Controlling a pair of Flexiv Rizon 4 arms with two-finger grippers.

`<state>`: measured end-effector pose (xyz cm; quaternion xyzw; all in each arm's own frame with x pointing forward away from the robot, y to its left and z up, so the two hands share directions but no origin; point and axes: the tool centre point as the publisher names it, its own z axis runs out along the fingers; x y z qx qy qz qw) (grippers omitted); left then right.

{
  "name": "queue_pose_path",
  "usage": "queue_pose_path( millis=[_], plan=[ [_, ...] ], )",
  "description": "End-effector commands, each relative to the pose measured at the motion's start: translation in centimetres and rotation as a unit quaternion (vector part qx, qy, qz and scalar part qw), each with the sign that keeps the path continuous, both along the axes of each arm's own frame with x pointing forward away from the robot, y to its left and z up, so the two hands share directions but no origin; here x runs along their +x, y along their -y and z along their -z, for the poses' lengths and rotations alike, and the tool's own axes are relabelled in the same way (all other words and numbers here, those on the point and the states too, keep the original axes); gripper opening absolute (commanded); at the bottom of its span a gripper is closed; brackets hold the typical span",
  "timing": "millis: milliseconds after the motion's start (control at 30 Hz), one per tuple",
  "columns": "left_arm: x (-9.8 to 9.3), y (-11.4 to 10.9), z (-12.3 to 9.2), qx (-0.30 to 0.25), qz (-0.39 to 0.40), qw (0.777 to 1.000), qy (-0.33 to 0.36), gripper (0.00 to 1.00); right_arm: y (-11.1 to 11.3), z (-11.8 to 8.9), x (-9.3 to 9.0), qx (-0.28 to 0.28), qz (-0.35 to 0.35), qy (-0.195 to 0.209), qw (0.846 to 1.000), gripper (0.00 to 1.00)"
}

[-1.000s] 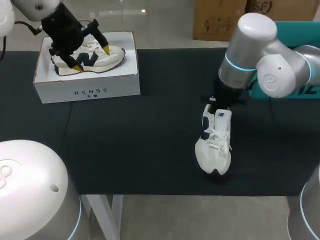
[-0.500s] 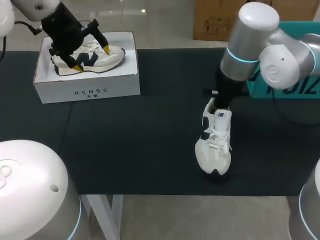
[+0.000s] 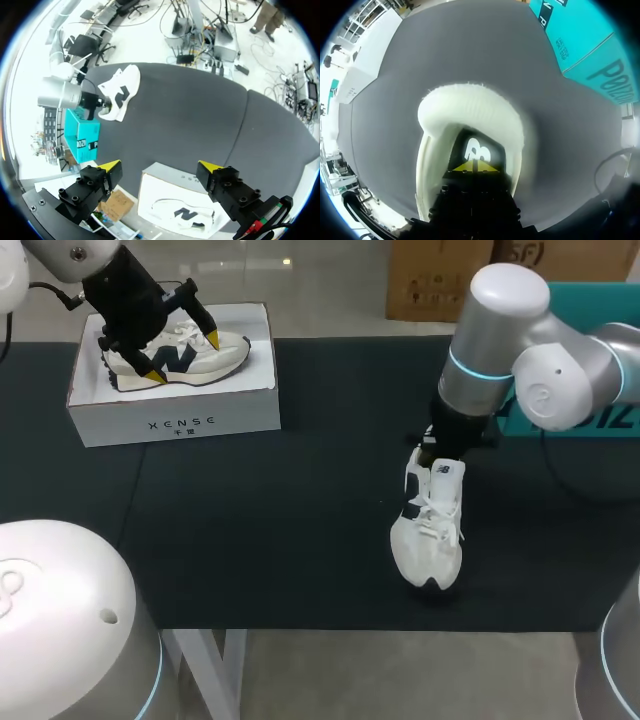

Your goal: Take the shoe out of the shoebox, open the shoe tongue, remove and reinsert the insole, then place the shoe into the shoebox

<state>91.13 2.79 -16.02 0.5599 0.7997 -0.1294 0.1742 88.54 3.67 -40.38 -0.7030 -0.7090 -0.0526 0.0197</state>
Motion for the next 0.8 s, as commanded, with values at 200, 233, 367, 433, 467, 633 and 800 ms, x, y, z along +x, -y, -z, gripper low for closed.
queue_pose_path(
  millis=[200, 233, 367, 433, 467, 633, 800],
  plan=[
    [0.1, 0.0, 0.0, 0.002, 0.000, 1.000, -0.001, 1.00, -0.5, -2.3, -0.4, 0.000, -0.004, 0.006, 1.000, 0.15],
    [0.1, 0.0, 0.0, 0.002, 0.000, 1.000, -0.001, 1.00, -0.6, -2.6, -0.6, 0.001, -0.005, 0.006, 1.000, 0.16],
    [0.1, 0.0, 0.0, 0.002, 0.000, 1.000, -0.001, 1.00, -0.8, -2.6, -0.7, 0.004, -0.008, 0.003, 1.000, 0.24],
    [0.1, 0.0, 0.0, 0.002, 0.000, 1.000, -0.001, 1.00, -0.7, -2.6, -1.1, 0.003, -0.007, 0.000, 1.000, 0.25],
    [0.1, 0.0, 0.0, 0.002, 0.000, 1.000, -0.001, 1.00, -0.7, -2.6, -1.4, 0.004, -0.006, -0.002, 1.000, 0.24],
    [0.1, 0.0, 0.0, 0.002, 0.000, 1.000, -0.001, 1.00, -0.4, -3.1, -2.4, -0.002, -0.002, -0.012, 1.000, 0.24],
    [0.1, 0.0, 0.0, 0.002, 0.000, 1.000, -0.001, 1.00, -0.3, -3.3, -2.5, -0.008, -0.003, -0.028, 1.000, 0.48]
  ],
)
